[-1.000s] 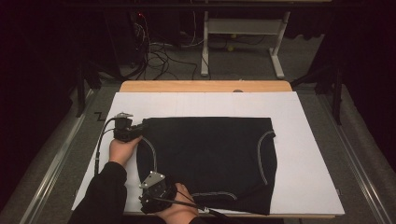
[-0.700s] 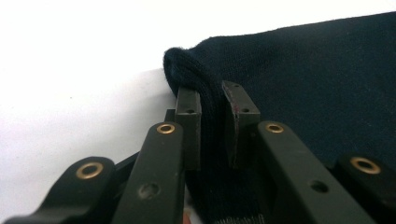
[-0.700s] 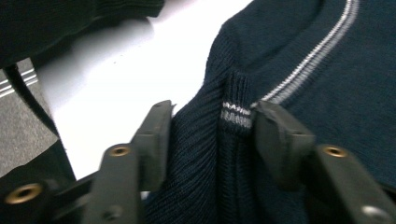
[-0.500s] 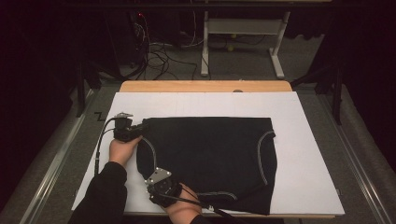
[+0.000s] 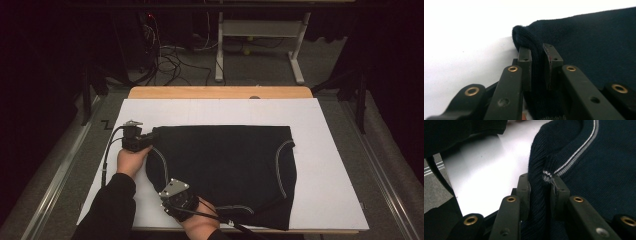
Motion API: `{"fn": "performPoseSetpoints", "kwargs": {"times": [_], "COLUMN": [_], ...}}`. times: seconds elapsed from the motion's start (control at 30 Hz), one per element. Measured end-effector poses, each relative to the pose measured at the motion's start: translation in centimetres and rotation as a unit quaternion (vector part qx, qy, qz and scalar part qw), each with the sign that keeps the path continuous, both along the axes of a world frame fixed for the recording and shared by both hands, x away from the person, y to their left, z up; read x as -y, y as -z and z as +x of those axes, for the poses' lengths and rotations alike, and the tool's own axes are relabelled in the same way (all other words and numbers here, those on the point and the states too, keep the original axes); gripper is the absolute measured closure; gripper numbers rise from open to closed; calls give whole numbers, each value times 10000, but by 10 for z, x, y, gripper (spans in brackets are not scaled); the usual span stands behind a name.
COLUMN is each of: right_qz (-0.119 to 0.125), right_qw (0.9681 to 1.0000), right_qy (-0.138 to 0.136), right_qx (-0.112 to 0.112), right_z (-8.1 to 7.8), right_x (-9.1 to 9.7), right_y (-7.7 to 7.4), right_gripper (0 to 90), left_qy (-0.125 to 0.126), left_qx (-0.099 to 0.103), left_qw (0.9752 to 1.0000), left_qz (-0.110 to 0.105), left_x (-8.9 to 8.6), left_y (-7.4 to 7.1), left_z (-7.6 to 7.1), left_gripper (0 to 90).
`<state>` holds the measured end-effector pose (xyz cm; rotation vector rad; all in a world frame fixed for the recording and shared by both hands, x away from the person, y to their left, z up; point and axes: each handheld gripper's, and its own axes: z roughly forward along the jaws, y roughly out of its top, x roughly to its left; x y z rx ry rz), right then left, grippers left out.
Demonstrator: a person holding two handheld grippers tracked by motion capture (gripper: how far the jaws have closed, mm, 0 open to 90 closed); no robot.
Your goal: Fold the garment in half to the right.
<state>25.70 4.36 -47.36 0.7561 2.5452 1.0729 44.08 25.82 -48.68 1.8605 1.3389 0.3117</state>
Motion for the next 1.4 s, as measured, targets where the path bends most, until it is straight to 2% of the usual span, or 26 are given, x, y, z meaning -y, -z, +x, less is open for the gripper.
{"fn": "performPoseSetpoints", "kwargs": {"times": [0.03,0.13,0.2,0.37,0.47,0.57,0.67,0.87,1.03,1.4], "right_qz": [-15,-28,-1,118,199,251,341,496,569,647], "right_qw": [10000,9998,9998,9996,9994,9991,9988,9979,9974,9967], "right_qy": [-26,-104,-132,-127,-104,-118,-100,-90,-111,-178], "right_qx": [53,164,157,231,266,324,343,401,439,454], "right_z": [-1,-2,-2,-2,-2,-3,-4,-5,-6,-7], "right_x": [0,0,1,4,7,10,13,18,19,8], "right_y": [-1,-2,-4,-12,-16,-21,-26,-34,-35,-40], "right_gripper": [743,745,745,745,747,748,748,747,748,749], "left_qy": [0,-51,-139,-422,-614,-717,-767,-600,-650,-807], "left_qx": [13,-20,-127,-169,-274,-210,-111,46,188,242], "left_qw": [10000,10000,9998,9988,9972,9963,9963,9973,9955,9949], "left_qz": [31,-78,-120,-168,-312,-419,-383,-433,-666,-555], "left_x": [1,-1,0,5,4,4,6,4,3,-9], "left_y": [0,-2,-3,-8,-12,-17,-21,-24,-30,-36], "left_z": [0,-1,-1,-2,-2,-2,-3,-7,-9,-12], "left_gripper": [749,750,763,776,776,776,780,796,800,808]}}
